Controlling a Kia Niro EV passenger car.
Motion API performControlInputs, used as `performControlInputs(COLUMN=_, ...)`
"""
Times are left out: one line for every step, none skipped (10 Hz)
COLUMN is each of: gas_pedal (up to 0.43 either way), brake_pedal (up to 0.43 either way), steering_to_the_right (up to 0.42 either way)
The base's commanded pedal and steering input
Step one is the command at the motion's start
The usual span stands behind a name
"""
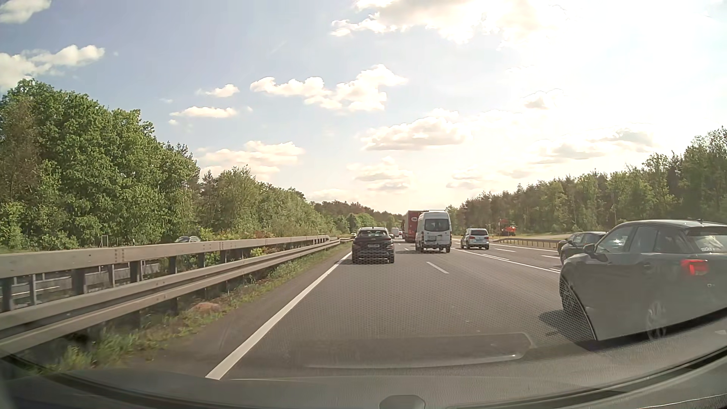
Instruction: Follow the waypoints while adhering to traffic rules and regulations
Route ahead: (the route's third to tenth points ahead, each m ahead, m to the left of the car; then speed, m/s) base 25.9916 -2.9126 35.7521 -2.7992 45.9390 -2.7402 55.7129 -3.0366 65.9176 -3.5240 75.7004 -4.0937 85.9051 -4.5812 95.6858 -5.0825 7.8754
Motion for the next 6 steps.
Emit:
performControlInputs(gas_pedal=0.098, brake_pedal=0.000, steering_to_the_right=0.006)
performControlInputs(gas_pedal=0.079, brake_pedal=0.000, steering_to_the_right=0.006)
performControlInputs(gas_pedal=0.067, brake_pedal=0.000, steering_to_the_right=0.006)
performControlInputs(gas_pedal=0.067, brake_pedal=0.000, steering_to_the_right=0.005)
performControlInputs(gas_pedal=0.067, brake_pedal=0.000, steering_to_the_right=0.005)
performControlInputs(gas_pedal=0.067, brake_pedal=0.000, steering_to_the_right=0.005)
